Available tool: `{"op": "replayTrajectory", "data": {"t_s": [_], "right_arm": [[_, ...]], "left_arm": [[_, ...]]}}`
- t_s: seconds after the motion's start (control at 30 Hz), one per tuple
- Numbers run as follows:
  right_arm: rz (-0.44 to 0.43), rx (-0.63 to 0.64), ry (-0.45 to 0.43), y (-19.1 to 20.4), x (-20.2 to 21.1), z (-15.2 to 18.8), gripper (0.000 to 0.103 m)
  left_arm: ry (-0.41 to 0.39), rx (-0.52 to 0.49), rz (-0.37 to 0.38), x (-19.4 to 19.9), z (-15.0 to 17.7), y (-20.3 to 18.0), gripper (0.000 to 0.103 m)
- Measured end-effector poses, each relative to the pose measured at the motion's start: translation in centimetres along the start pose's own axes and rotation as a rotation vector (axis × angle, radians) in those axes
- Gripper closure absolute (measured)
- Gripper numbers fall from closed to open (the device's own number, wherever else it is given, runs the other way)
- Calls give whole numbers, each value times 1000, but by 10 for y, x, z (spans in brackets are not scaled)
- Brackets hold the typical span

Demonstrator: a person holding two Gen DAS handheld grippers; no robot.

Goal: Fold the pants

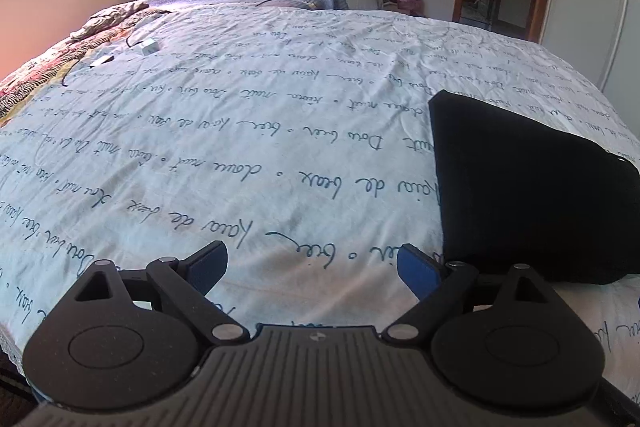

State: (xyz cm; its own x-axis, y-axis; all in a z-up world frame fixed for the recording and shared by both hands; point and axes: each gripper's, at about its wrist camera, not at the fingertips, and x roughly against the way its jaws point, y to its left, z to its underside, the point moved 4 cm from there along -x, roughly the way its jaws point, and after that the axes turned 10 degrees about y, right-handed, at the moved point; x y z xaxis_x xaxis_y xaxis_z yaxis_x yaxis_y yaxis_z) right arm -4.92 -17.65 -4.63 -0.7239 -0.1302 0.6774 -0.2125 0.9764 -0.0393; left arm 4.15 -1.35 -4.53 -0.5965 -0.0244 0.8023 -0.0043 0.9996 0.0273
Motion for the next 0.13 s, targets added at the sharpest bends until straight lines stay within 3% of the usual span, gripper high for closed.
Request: {"op": "replayTrajectory", "data": {"t_s": [0.13], "right_arm": [[-30,98,-19,13,-2,-11,25]], "left_arm": [[-9,80,-22,-3,-6,28,9]]}}
